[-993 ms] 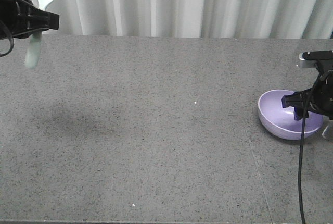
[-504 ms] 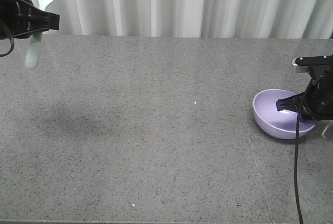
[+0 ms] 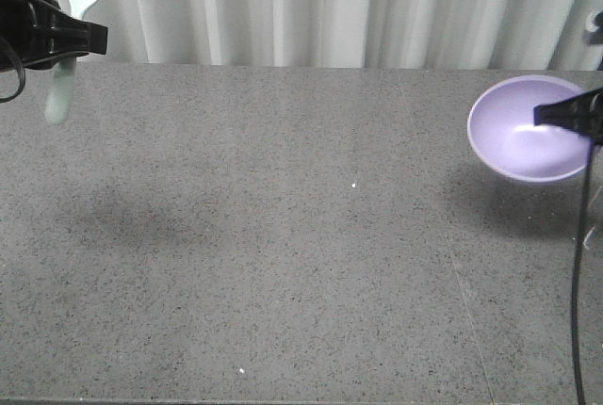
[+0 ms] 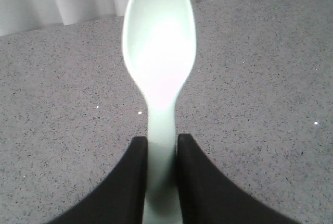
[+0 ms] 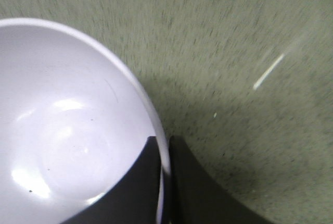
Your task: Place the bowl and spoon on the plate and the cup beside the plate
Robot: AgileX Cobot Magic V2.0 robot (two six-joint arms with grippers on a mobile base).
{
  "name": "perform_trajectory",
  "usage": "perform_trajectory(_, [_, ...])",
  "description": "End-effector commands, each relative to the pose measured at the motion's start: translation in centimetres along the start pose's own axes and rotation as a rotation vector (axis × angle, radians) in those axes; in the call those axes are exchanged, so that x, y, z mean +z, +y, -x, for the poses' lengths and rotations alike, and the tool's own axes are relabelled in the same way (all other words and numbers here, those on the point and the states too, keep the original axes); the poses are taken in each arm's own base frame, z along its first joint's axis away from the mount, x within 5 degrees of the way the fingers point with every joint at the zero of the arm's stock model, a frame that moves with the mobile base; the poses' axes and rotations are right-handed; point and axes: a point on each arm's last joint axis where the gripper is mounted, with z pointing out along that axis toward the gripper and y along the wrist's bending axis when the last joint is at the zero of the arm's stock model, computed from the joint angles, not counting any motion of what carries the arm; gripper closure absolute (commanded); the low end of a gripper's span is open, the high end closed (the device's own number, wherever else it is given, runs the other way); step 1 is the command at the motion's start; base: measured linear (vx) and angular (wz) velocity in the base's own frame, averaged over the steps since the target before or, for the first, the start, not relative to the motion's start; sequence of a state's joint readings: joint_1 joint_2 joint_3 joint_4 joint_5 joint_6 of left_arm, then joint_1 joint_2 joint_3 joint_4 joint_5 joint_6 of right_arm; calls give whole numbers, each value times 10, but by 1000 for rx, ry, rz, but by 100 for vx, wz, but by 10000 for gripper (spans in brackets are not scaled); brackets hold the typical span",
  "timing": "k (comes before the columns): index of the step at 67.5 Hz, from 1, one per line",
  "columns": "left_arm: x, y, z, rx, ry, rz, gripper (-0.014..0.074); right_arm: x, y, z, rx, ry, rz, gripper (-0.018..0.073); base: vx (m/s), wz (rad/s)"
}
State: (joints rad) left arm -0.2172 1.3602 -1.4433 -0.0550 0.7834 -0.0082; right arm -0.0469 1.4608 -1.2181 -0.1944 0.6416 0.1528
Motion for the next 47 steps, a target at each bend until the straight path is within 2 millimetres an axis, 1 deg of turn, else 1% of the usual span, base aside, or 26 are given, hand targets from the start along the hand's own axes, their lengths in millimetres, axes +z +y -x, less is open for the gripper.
perform_trajectory(1, [-17, -3, 15, -5, -130, -16, 603, -47, -7, 19, 14, -190, 1, 566, 0, 0])
perform_trajectory(11, [-17, -3, 17, -6, -144, -16, 603, -96, -9, 20, 79, -304, 46, 565, 0, 0])
perform_trajectory(12, [-17, -3, 17, -6, -144, -16, 603, -96, -9, 19, 82, -304, 49, 565, 0, 0])
perform_trajectory(16, [-17, -3, 17, -6, -146, -16, 603, -113, -10, 18, 102, -347, 65, 564, 0, 0])
perform_trajectory(25, [-17, -3, 17, -6, -151, -17, 603, -140, -11, 16, 131, -419, 92, 562, 0, 0])
perform_trajectory(32, [-17, -3, 17, -6, -151, -17, 603, -150, -12, 14, 136, -441, 97, 562, 0, 0])
perform_trajectory(47, [-17, -3, 17, -6, -147, -16, 603, -154, -11, 12, 145, -433, 106, 562, 0, 0])
